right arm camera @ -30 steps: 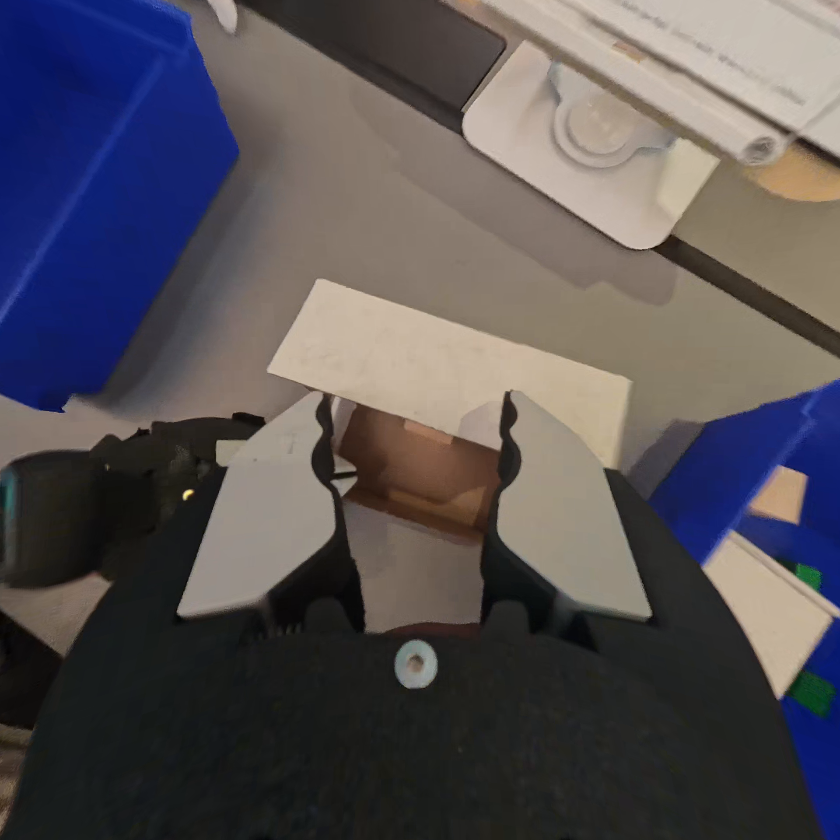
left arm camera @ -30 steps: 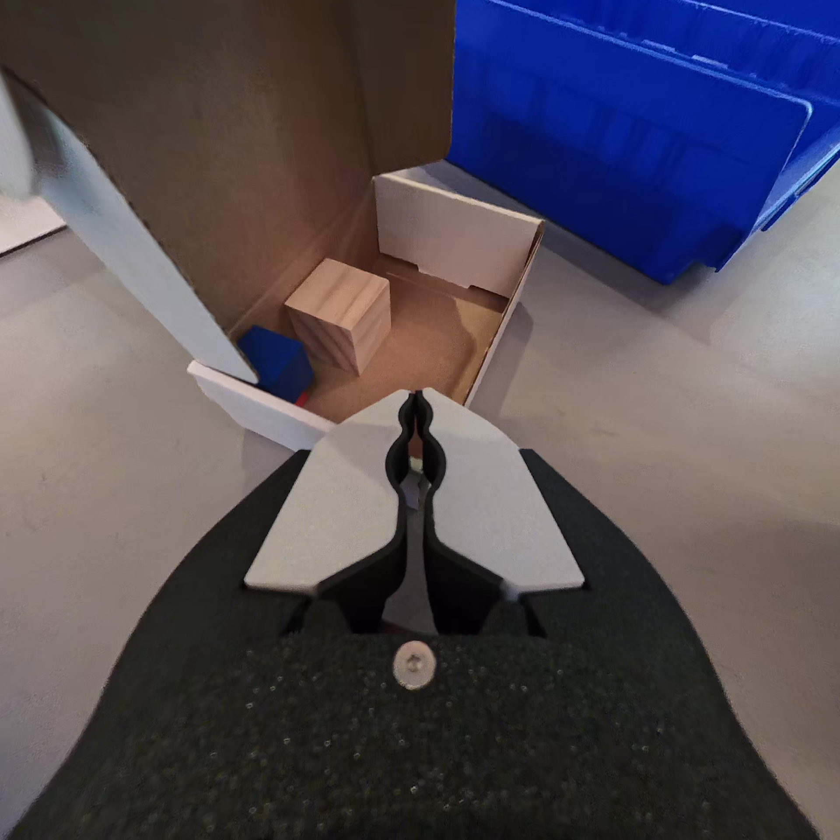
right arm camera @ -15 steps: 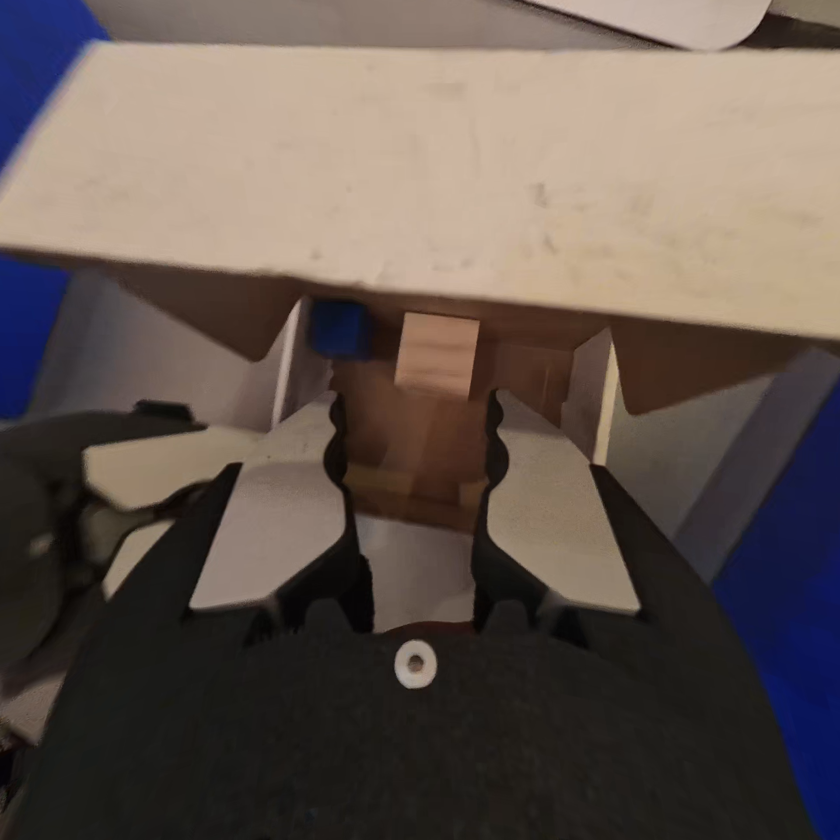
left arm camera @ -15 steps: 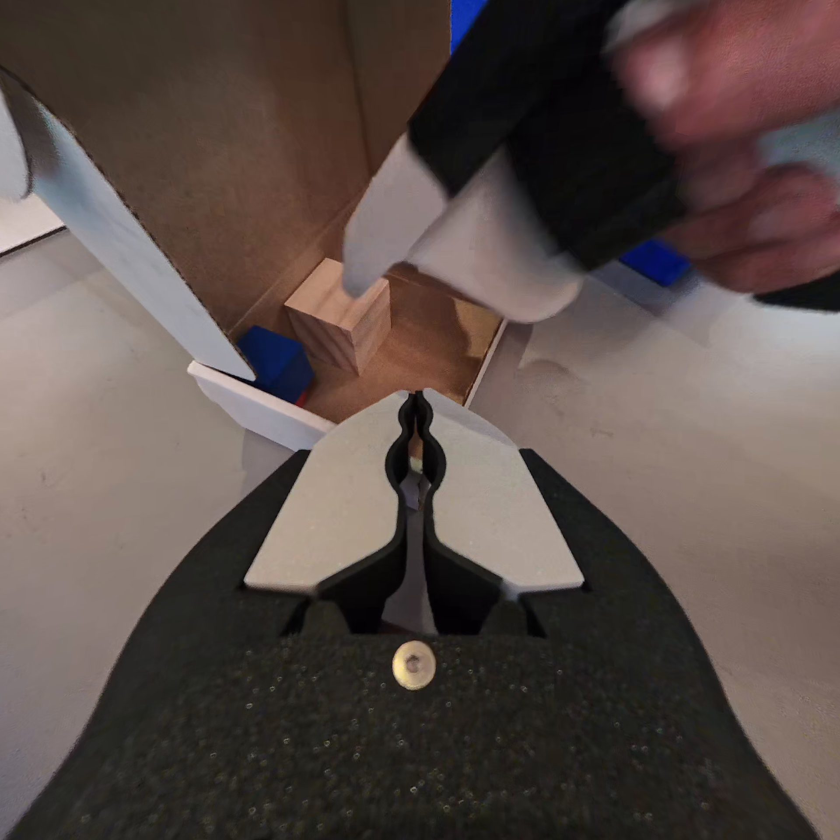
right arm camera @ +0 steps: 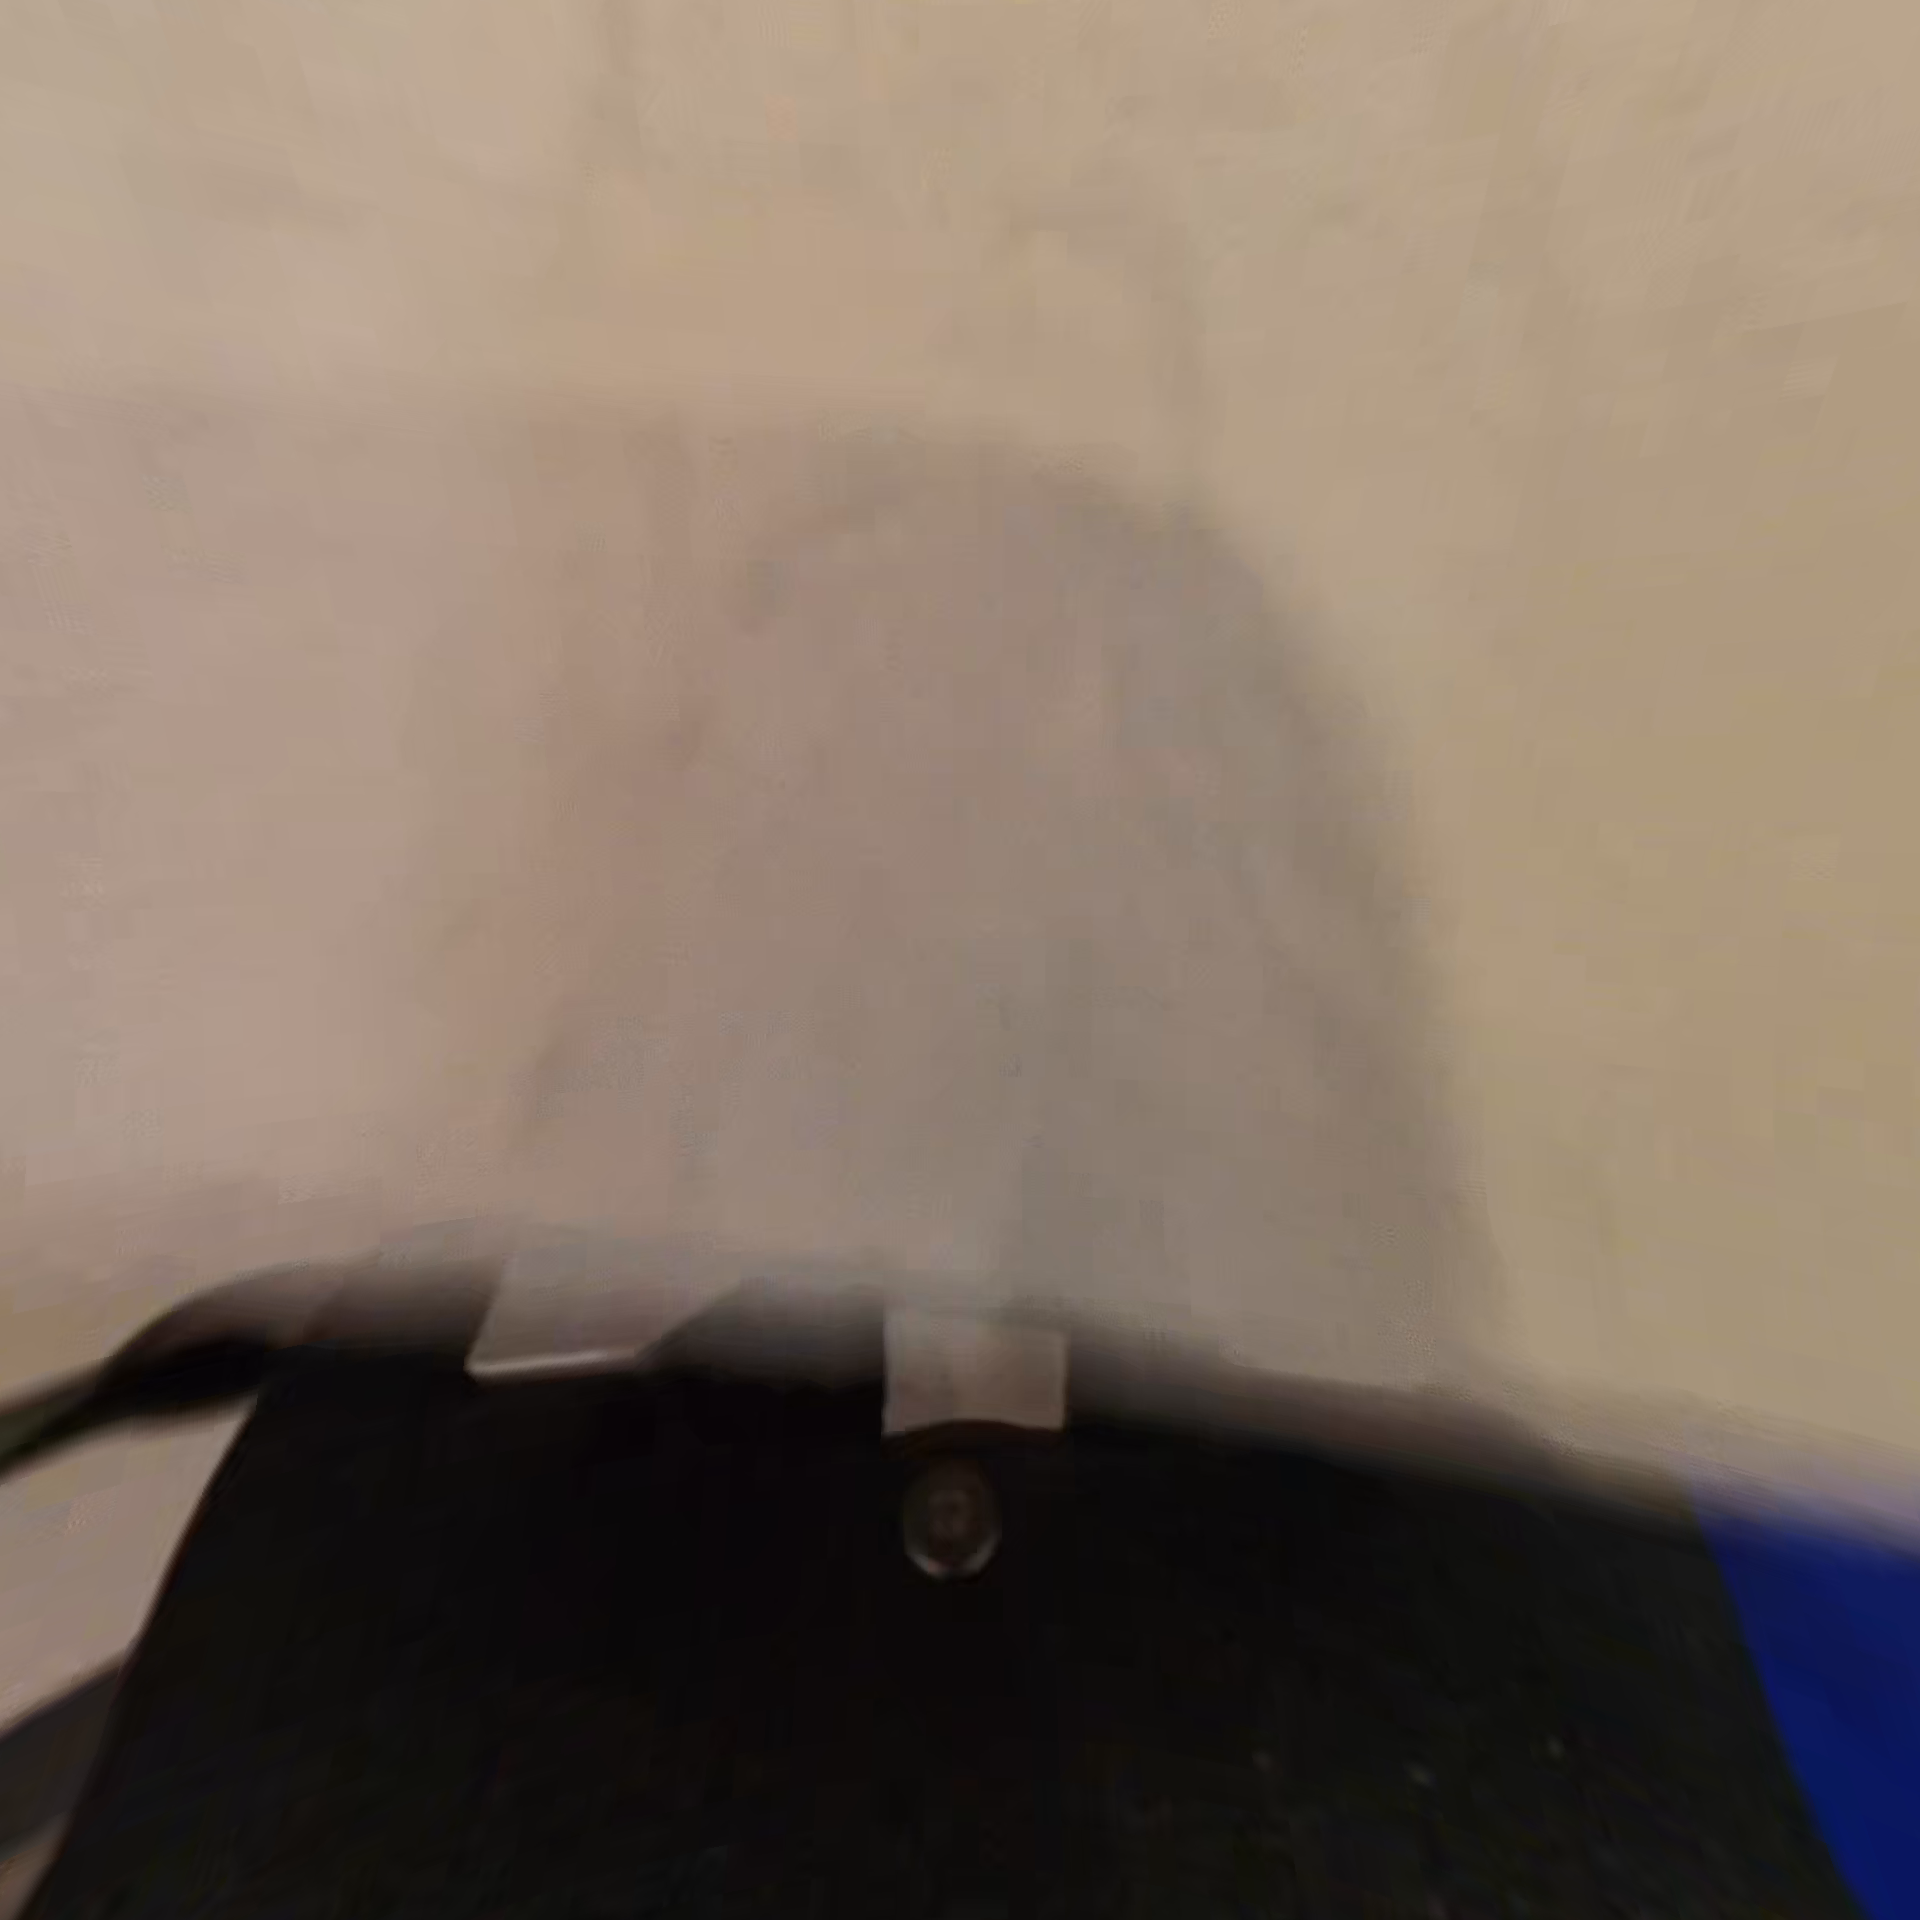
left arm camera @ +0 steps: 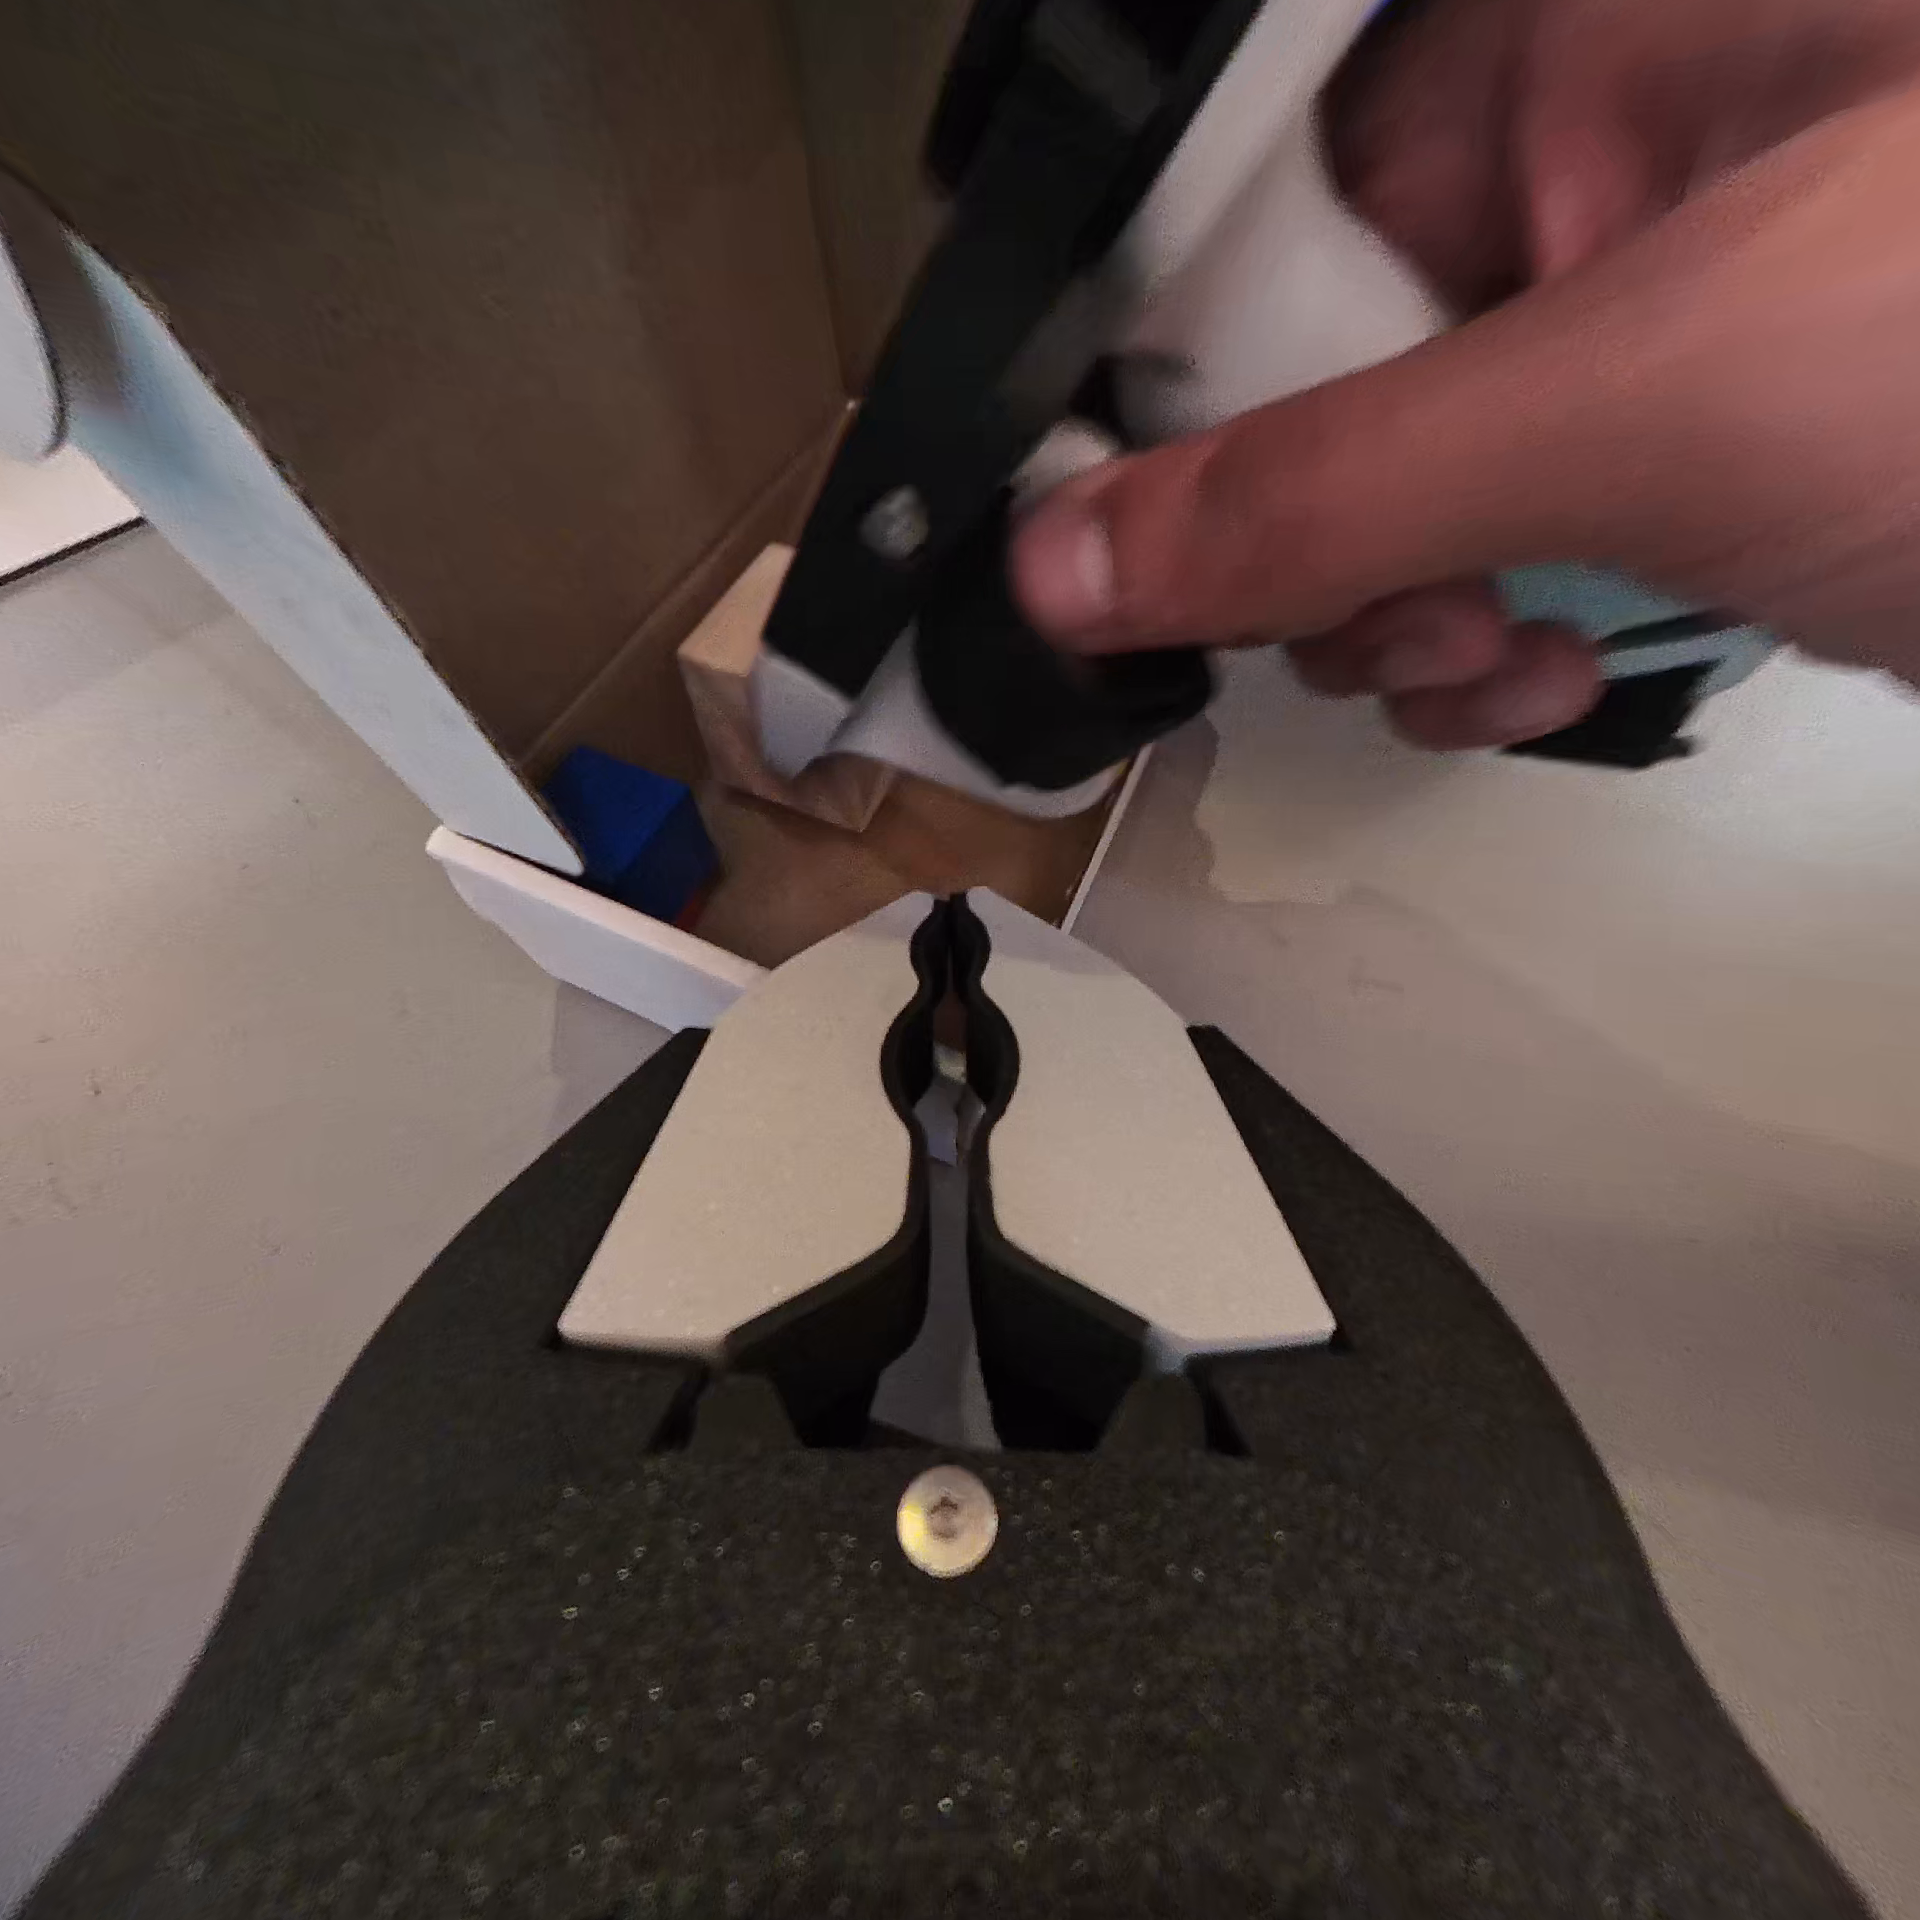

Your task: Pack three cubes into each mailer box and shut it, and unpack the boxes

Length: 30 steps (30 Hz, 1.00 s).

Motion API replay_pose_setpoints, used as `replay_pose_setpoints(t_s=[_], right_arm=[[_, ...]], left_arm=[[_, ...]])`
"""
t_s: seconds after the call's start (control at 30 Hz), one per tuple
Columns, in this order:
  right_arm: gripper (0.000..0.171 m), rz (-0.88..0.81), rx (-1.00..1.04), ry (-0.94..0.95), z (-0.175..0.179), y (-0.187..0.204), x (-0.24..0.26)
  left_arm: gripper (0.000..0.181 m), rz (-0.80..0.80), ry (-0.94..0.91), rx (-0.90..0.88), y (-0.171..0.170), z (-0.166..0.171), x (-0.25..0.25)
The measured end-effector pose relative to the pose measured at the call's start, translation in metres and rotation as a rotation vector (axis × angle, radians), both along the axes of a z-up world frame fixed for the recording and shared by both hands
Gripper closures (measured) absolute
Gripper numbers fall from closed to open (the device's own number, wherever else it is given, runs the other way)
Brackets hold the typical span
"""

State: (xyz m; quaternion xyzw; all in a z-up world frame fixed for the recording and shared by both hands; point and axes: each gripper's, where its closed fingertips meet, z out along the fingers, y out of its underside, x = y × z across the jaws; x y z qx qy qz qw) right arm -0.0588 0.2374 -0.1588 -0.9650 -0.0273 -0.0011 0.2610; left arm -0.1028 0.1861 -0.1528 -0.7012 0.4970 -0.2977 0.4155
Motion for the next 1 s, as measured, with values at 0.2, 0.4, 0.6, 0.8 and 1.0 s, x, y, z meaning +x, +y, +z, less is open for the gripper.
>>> replay_pose_setpoints(t_s=[0.2,0.4,0.6,0.8,1.0], right_arm=[[0.127,0.171,0.112,0.047,0.082,-0.058,-0.003],[0.127,-0.038,0.292,-0.112,0.167,-0.108,0.113],[0.127,-0.343,0.184,-0.096,0.133,-0.103,0.258],[0.127,-0.416,-0.004,-0.061,0.048,-0.047,0.321],[0.127,-0.464,-0.163,-0.124,-0.002,-0.029,0.349]], left_arm=[[0.181,-0.002,-0.002,-0.004,0.0,0.0,0.0],[0.181,-0.003,-0.001,-0.002,0.0,0.0,0.0],[0.181,-0.008,0.0,0.0,-0.001,0.0,-0.001],[0.181,-0.01,-0.001,-0.001,-0.001,0.0,-0.001],[0.181,-0.018,-0.001,0.001,-0.002,0.0,-0.002]])
